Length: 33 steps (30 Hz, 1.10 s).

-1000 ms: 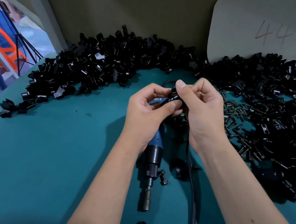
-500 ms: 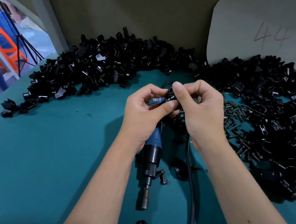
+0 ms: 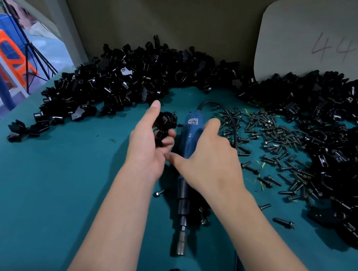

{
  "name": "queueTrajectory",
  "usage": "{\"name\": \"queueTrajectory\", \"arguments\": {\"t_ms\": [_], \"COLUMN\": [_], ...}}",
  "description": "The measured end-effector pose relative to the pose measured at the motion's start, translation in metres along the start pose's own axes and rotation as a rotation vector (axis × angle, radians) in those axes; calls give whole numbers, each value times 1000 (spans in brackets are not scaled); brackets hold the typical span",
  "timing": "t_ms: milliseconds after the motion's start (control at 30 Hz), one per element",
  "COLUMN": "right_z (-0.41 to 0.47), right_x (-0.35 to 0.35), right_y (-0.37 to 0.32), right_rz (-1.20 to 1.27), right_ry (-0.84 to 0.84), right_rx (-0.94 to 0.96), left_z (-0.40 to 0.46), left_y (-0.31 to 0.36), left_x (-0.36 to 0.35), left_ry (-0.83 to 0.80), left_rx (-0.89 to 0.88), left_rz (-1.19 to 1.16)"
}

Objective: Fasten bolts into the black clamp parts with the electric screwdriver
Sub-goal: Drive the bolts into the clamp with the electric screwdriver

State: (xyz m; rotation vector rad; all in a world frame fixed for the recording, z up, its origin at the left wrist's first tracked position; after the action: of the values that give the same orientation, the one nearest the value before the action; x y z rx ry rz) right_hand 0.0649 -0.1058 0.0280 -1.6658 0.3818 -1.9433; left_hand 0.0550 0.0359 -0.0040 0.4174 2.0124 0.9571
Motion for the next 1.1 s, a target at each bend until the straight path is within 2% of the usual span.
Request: {"name": "queueTrajectory", "arguments": {"t_ms": [133,233,400,500,567,700,800,1100], "right_z": [13,20,30,31,34,36,35,25], "right_x": [4,12,46,54,57,70,80,95], "right_y": [16,27,48,55,57,64,67,77], "right_rz": [151,531,1169,1579,1799,1829,1772,1727], "right_ry": [-129,-198,-91,-20,34,187,252,597], "right_rx": [-82,-185,-333,-427,-416,-331,-296,-358], "left_z": [-2,-4,-6,-3,-3,-9,-11,-14], "left_y": [0,0,-11,-13,-12,-7,-4,-17], "left_x": [-4,-9,-15,-10,-11,-17,-19,-29], "left_ry": [-31,-83,-126,-70,-114,-231,-263,-512], "left_rx": [21,31,114,64,32,-69,-163,-161], "left_rz": [10,20,126,335,432,635,663,814]}}
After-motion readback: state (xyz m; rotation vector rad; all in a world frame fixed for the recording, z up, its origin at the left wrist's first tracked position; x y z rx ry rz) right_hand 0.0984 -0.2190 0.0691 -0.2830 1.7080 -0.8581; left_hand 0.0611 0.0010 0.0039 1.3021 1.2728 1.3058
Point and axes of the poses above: each hand's wrist, its own z-axis towards the middle knuckle, its own x-axis out of the back of the hand, y = z × x, the point moved 7 cm from there along z, towards the middle knuckle, and after that the axes turned 3 degrees about y, right-handed, at the moved point
